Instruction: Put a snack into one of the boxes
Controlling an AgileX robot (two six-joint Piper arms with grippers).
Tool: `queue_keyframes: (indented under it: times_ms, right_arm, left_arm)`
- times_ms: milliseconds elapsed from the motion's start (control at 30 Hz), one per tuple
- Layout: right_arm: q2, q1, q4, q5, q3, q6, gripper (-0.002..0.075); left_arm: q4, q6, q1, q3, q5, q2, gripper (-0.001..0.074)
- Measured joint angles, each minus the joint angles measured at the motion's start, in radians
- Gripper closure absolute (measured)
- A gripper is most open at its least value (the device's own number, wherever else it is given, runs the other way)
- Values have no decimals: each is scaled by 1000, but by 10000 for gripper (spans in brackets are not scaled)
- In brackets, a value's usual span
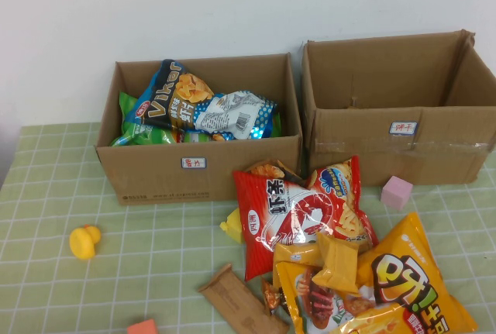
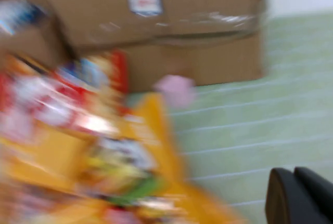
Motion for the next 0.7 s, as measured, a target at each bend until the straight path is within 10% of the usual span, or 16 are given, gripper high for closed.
queue_keyframes:
  times_ms: [267,700]
  right_arm:
    - [0,0,699,-8,7,140,728]
    - [0,0,776,-168,4,-48,728]
  left_arm:
    - [0,0,0,0,0,0,737]
    - [0,0,0,0,2,0,737]
